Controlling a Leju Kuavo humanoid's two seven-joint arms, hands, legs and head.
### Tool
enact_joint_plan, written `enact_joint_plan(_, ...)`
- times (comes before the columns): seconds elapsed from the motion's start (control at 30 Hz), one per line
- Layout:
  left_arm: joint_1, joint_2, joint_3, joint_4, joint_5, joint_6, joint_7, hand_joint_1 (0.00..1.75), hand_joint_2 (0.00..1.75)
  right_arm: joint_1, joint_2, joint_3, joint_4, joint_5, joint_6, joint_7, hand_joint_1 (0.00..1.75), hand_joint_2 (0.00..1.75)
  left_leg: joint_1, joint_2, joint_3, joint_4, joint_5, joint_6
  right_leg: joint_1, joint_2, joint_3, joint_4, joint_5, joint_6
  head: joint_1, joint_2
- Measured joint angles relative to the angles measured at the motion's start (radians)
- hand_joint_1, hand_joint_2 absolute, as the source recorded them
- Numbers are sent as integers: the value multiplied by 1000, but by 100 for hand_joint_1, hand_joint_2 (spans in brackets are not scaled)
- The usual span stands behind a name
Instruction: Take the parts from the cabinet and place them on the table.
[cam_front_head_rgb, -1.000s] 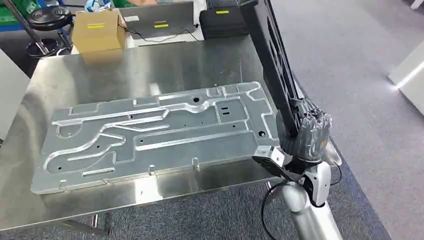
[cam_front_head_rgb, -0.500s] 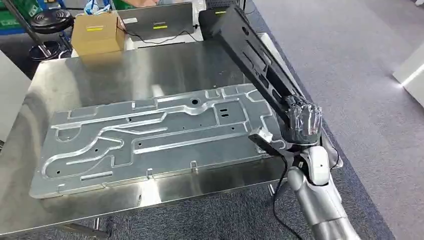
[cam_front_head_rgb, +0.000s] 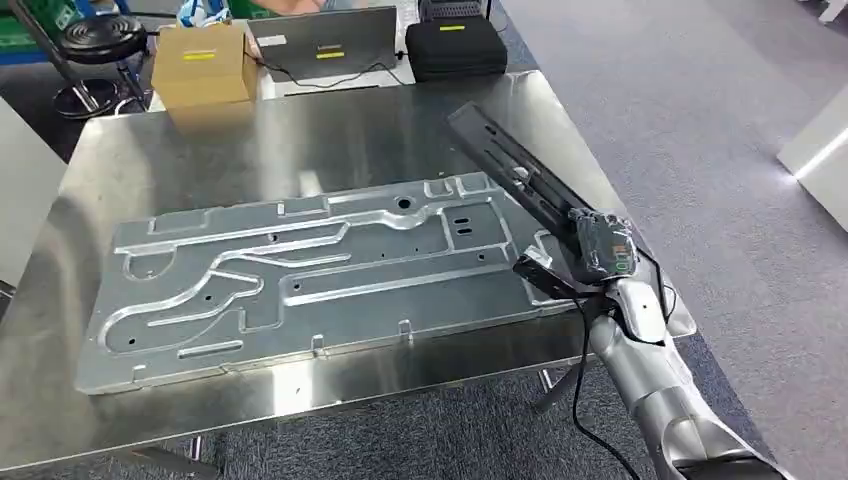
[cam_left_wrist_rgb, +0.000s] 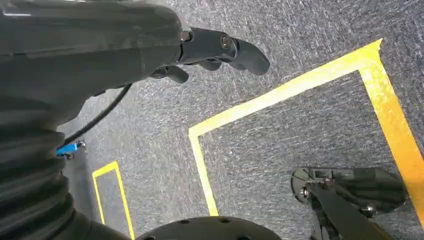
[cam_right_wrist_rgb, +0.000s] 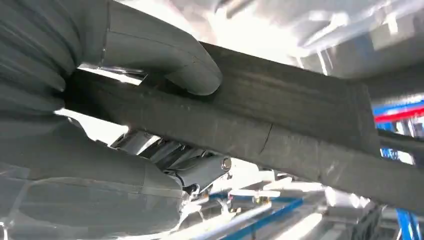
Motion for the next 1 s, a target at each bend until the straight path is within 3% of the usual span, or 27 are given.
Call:
enact_joint_plan(0.03, -1, 0, 0, 0, -1, 0, 0, 0, 175, -3, 0, 2, 12, 0, 1, 0, 171, 175, -1, 1, -2, -1, 2, 6, 0, 0, -21, 48, -36, 1, 0, 0)
enact_joint_plan(0.1, 0, -1, 0, 0, -1, 0, 0, 0, 175, -7, -2, 3, 34, 0, 4, 0, 171, 175, -4, 1, -5, -1, 5, 12, 2, 0, -93, 210, -114, 1, 0, 0)
enact_joint_plan(0.13, 1, -1, 0, 0, -1, 0, 0, 0, 175, -7, -3, 5, 42, 0, 5, -1, 171, 175, -7, 0, -6, 0, 5, 14, 4, 0, -118, 265, -130, 0, 0, 0)
enact_joint_plan(0.17, 1, -1, 0, 0, -1, 0, 0, 0, 175, -8, -5, 6, 48, 1, 5, -1, 171, 175, -9, -1, -6, 0, 5, 15, 6, 0, -125, 281, -125, -3, 0, 0)
enact_joint_plan(0.23, 0, -3, 0, 0, -2, 0, 0, 0, 175, -13, -5, 8, 58, 2, 5, -1, 171, 175, -13, -4, -4, 1, 5, 15, 14, 1, -79, 194, -62, -17, 0, 0)
enact_joint_plan(0.3, 0, -5, 0, 0, -2, 0, -1, 0, 175, -26, -6, 10, 66, 8, 16, 3, 171, 175, -18, -4, 0, 0, 5, 15, 31, 1, 16, 15, 12, -47, 0, 0)
enact_joint_plan(0.33, 0, -9, 0, 0, -2, 1, -2, 0, 175, -37, -6, 11, 72, 20, 38, 11, 171, 175, -24, -3, -3, 3, 3, 12, 36, -3, 30, -17, -4, -62, -3, 0)
enact_joint_plan(0.37, 0, -8, 0, 0, -3, 3, -4, 0, 175, -52, -6, 18, 87, 38, 63, 21, 171, 175, -20, -3, -5, 3, 4, 9, 38, -4, 28, -23, 3, -58, -2, 0)
enact_joint_plan(0.43, -1, -8, 0, 0, -4, 7, -8, 0, 175, -70, -13, 39, 133, 72, 113, 39, 171, 175, -17, -2, -3, -2, 7, 3, 40, -2, 29, -24, 3, -61, -1, 0)
enact_joint_plan(0.47, -1, -8, 0, 0, -6, 8, -9, 0, 175, -72, -15, 45, 141, 81, 123, 36, 171, 175, -22, -4, -1, -3, 8, -2, 34, -3, 35, -39, 10, -63, -2, 0)
enact_joint_plan(0.5, 1, -6, 0, 0, -8, 8, -10, 0, 175, -81, -15, 53, 149, 86, 135, 35, 171, 175, -21, -3, -3, 8, -2, -5, 22, -10, 45, -56, 21, -54, 0, 0)
enact_joint_plan(0.53, 1, -6, 0, 0, -8, 8, -11, 0, 175, -99, -14, 63, 166, 98, 149, 37, 171, 175, -21, -3, -16, 38, -29, -17, 19, -9, 48, -63, 23, -55, -7, 0)
enact_joint_plan(0.6, -2, -5, 0, 0, -8, 8, -12, 0, 175, -124, -14, 84, 198, 106, 158, 37, 171, 175, -10, -3, -82, 184, -109, -36, 17, -10, 45, -63, 26, -58, -10, 0)
enact_joint_plan(0.63, -2, -5, 0, 0, -8, 9, -12, 0, 175, -129, -14, 87, 204, 105, 152, 37, 171, 175, -5, -3, -112, 252, -135, -44, 16, -11, 44, -62, 27, -57, -10, 0)
enact_joint_plan(0.67, -2, -3, 0, 0, -8, 9, -12, 0, 175, -134, -14, 89, 209, 101, 146, 37, 171, 175, -1, -3, -127, 289, -140, -51, 13, -13, 42, -61, 28, -55, -10, 0)
enact_joint_plan(0.7, -2, -3, 0, 0, -8, 9, -12, 0, 175, -146, -14, 91, 215, 95, 138, 38, 171, 175, 5, -2, -120, 277, -122, -60, 8, -12, 38, -58, 29, -51, -10, 0)
enact_joint_plan(0.73, -2, -1, 0, -1, -9, 9, -10, 0, 175, -159, -14, 97, 222, 97, 140, 40, 171, 175, 12, -2, -92, 220, -85, -69, 1, -11, 33, -53, 29, -44, -10, 0)
enact_joint_plan(0.8, -1, 0, 0, -1, -11, 9, -3, 0, 175, -194, -16, 119, 231, 124, 184, 56, 171, 175, 29, 0, -9, 56, -10, -90, -12, -7, 18, -28, 22, -25, -10, 0)
enact_joint_plan(0.83, -1, -2, 0, 0, -11, 9, 0, 0, 175, -217, -19, 131, 235, 136, 211, 56, 171, 175, 25, -6, -2, 33, -31, -99, -7, -3, 3, -12, 18, -13, -13, 0)
enact_joint_plan(0.87, 0, -3, 0, -1, -11, 8, 0, 0, 175, -242, -21, 149, 241, 154, 256, 56, 171, 175, 22, -16, -9, 32, -22, -62, -8, 1, -9, 2, 17, -7, -15, 0)
enact_joint_plan(0.93, -2, -5, 0, -1, -6, 8, 5, 0, 175, -289, -20, 188, 254, 184, 340, 55, 171, 175, 13, -13, -16, 37, -20, -40, -13, 4, -11, -5, 26, 5, -14, 0)
enact_joint_plan(1.0, -2, -8, 0, -1, 3, 8, 10, 0, 175, -332, -17, 227, 273, 206, 413, 56, 171, 175, 16, -11, -16, 31, -11, -19, -19, 2, -16, 3, 18, 11, -12, 0)
